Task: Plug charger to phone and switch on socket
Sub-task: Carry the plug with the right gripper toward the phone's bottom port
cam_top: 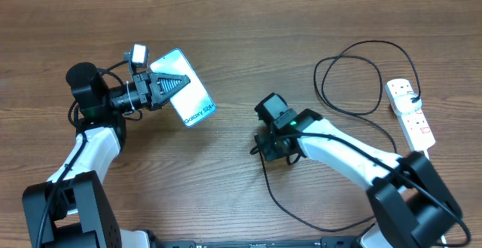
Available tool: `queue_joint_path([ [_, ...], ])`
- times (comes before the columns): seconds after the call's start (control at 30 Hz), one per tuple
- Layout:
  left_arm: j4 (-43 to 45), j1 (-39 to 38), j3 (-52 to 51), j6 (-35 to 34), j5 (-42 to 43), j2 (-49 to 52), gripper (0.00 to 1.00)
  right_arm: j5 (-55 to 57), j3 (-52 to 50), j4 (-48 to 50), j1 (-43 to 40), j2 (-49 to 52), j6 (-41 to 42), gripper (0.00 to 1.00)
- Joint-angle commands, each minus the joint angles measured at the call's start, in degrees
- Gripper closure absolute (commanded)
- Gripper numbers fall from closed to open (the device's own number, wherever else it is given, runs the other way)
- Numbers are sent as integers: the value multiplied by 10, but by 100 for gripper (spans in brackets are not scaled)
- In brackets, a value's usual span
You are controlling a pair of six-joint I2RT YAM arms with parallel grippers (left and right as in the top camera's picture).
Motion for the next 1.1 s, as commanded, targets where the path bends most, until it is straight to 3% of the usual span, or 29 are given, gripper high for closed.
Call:
queue_joint_path([
  [0.0, 2, 0, 15, 24, 13, 0, 96, 12, 27, 15, 29, 17, 4, 51],
  [0.17, 2, 0, 15, 24, 14, 0, 96, 20, 45, 16, 41, 57, 5, 52],
  [0.23, 2, 0, 15, 23, 15, 0, 96, 20, 59, 7, 41, 66, 3, 57],
  [0.3, 2, 0, 15, 23, 14, 0, 96, 20, 63, 7, 42, 73, -1, 66],
  [0.4, 2, 0, 15, 23, 14, 0, 96, 20, 63, 6, 42, 79, 0, 94],
  [0.43, 2, 0, 15, 23, 14, 0, 96, 20, 63, 4, 42, 80, 0, 96],
  [0.6, -3, 0, 15, 23, 17, 0, 96, 12, 79, -14, 37, 79, 1, 96],
  [0.77, -5, 0, 15, 26, 13, 0, 96, -85, 139, -84, 31, 46, -30, 96],
  [1.07, -4, -8, 15, 29, 26, 0, 96, -262, 165, -177, 31, -148, -40, 96],
])
